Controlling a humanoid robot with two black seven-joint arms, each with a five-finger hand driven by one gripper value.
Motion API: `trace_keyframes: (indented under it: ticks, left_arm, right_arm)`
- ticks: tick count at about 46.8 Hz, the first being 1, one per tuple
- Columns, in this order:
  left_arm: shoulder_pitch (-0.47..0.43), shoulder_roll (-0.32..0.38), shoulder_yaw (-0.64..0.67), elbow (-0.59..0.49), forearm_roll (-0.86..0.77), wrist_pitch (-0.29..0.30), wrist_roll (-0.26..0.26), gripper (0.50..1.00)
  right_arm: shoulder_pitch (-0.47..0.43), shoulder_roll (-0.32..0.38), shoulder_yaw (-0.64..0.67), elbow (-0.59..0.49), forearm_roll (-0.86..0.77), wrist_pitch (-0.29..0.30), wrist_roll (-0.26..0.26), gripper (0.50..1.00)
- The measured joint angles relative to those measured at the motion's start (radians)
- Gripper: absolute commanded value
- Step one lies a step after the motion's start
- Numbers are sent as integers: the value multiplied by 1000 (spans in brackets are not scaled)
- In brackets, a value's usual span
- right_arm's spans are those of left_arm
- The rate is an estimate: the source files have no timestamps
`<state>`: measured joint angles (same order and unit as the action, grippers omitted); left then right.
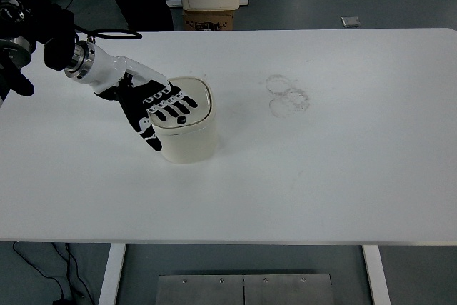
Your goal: Open trash bin
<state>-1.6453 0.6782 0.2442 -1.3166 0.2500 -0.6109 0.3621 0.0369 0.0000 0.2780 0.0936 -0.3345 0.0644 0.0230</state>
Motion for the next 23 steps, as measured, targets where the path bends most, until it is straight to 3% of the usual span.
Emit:
trace_keyframes:
  ticks: [23]
  left_arm:
    - [-13,-3,-2,27,-12,0,-2,1000]
  right_arm:
    - [0,0,0,0,0,0,0,991]
